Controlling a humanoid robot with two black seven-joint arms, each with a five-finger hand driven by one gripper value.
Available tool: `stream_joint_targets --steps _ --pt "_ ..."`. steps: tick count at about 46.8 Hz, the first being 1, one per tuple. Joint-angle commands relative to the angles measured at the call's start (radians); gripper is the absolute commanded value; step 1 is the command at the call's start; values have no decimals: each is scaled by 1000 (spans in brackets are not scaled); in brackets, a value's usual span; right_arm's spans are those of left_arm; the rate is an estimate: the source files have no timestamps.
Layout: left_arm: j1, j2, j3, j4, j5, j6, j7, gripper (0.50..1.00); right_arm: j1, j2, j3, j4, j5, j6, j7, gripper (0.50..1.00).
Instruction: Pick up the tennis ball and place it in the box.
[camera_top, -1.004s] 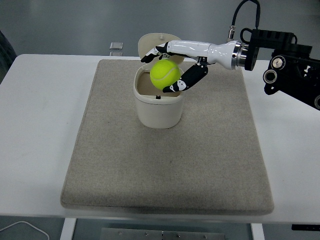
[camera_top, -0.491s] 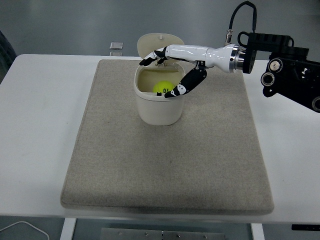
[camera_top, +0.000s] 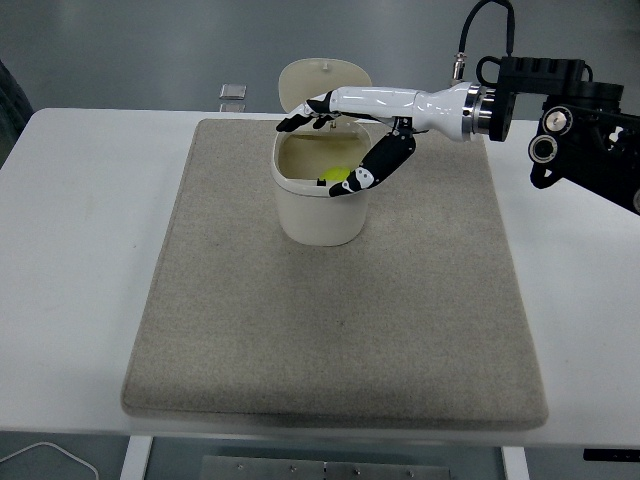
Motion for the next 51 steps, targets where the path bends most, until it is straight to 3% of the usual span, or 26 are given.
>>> stream_joint_targets --steps 1,6,15,26,37,45,51 --pt "0 0 0 0 1 1 0 992 -1 -8 34 9 63 66 0 897" --pt "0 0 0 1 1 -1 0 992 -1 -41 54 15 118 133 -2 897" --pt "0 0 1 1 1 -1 0 992 -10 -83 80 23 127 178 -3 897" --pt "0 0 1 0 1 -1 0 992 -90 -138 135 28 127 224 -3 897" --pt "0 0 0 0 1 -1 0 992 -156 -199 142 -1 149 213 -3 895" --pt "0 0 0 0 1 1 0 992 -189 -233 138 -78 305 196 -8 895" --pt "0 0 0 0 1 -1 0 992 -203 -235 138 -147 422 179 -45 897"
